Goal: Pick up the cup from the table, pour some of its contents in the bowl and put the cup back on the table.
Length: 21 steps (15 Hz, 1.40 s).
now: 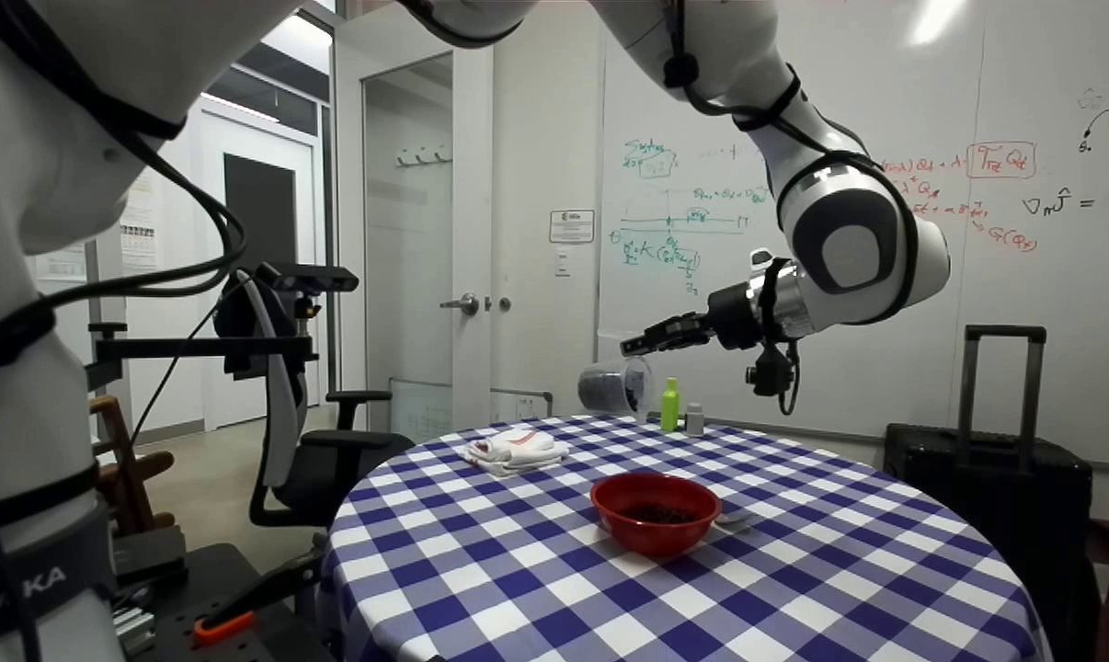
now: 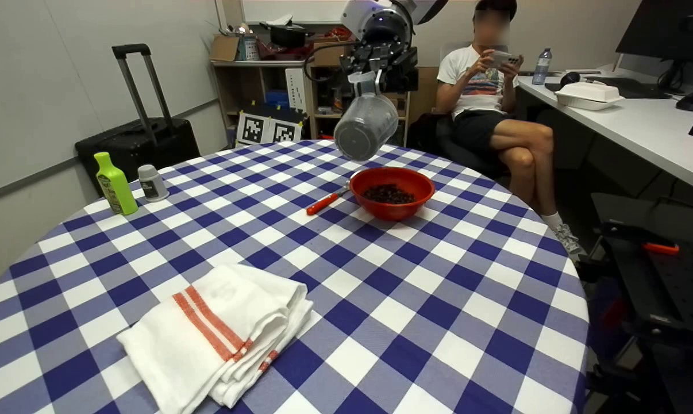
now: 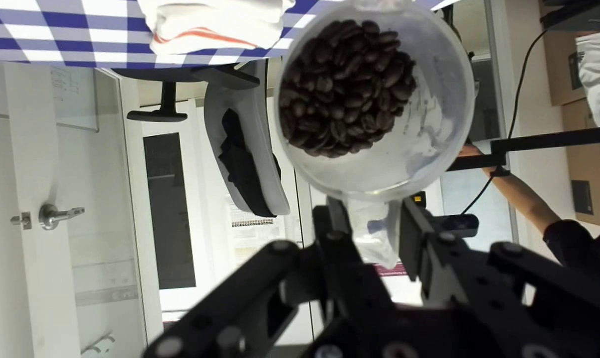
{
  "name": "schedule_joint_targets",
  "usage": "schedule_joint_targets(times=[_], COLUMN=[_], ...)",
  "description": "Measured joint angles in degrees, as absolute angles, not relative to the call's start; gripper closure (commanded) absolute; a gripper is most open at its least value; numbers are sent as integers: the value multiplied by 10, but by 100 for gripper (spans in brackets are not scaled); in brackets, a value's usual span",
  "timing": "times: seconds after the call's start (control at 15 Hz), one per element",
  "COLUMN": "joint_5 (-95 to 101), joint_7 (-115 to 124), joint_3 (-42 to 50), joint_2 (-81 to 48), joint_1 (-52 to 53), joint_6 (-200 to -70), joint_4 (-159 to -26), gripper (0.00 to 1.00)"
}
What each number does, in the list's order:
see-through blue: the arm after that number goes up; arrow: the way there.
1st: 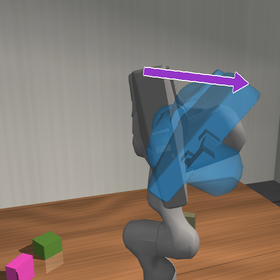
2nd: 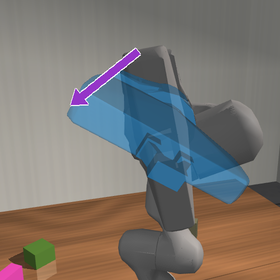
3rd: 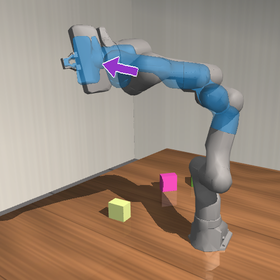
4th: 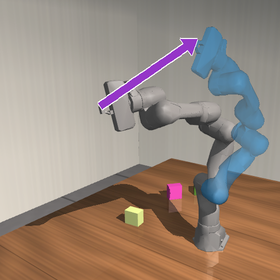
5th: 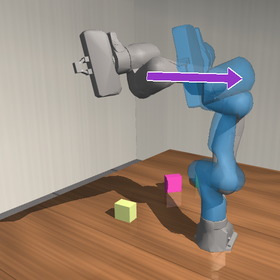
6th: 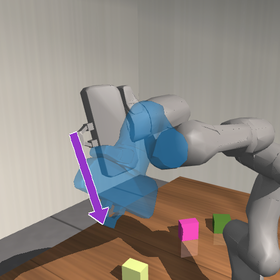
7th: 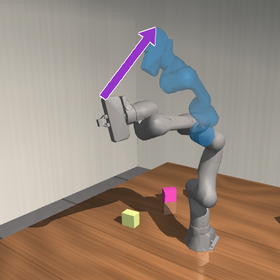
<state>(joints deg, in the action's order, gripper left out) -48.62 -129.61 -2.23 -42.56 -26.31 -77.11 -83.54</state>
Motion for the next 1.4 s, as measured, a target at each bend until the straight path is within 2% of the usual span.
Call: schedule_joint_targets(times=[1.4], joint_5=[-608], joint_7=[-1296], joint_3=[21], joint_2=[-439], joint_1=[-265], joint_6=[-716], joint_4=[-849], gripper=[93])
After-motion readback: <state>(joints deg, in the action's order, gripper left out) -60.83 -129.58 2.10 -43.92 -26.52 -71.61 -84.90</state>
